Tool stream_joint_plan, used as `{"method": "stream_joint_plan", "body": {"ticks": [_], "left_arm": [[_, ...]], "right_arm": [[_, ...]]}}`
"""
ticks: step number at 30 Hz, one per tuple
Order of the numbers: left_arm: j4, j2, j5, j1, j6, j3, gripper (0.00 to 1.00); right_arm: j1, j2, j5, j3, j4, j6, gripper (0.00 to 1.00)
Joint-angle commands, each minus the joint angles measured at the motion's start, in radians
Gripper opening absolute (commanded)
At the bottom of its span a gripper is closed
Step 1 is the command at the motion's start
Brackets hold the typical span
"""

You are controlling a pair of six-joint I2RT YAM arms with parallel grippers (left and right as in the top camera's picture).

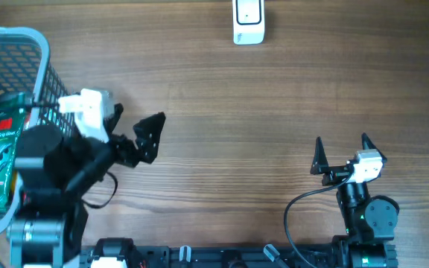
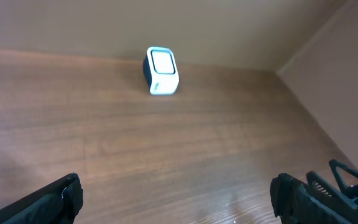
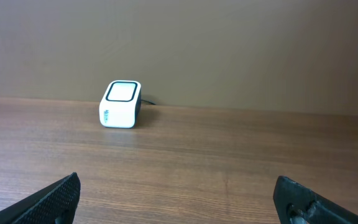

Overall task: Scan the item barcode
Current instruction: 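Reach into the basket and grasp the green-capped jar with the left gripper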

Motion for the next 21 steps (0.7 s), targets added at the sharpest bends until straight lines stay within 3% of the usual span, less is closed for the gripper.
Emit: {"method": "stream_joint_plan", "body": {"ticks": [1,6,14,21], "left_arm": [[-0.021,0.056,0.002,0.008,-0.016,0.057,1.00],[-0.131,0.166,-0.168,0.008,-0.041,0.245,1.00],[-0.412,0.333,-0.594,0.008,-0.216,0.586,1.00],[-0.439,0.333,-0.644,0.009,-0.220,0.607,1.00]], "right_arm": [[0.005,-0.006,0.016,-0.001,0.002,-0.017,1.00],[0.005,-0.006,0.017,-0.001,0.002,-0.018,1.00],[0.005,-0.006,0.017,-0.001,0.002,-0.018,1.00],[0.005,-0.006,0.017,-0.001,0.002,-0.017,1.00]]}}
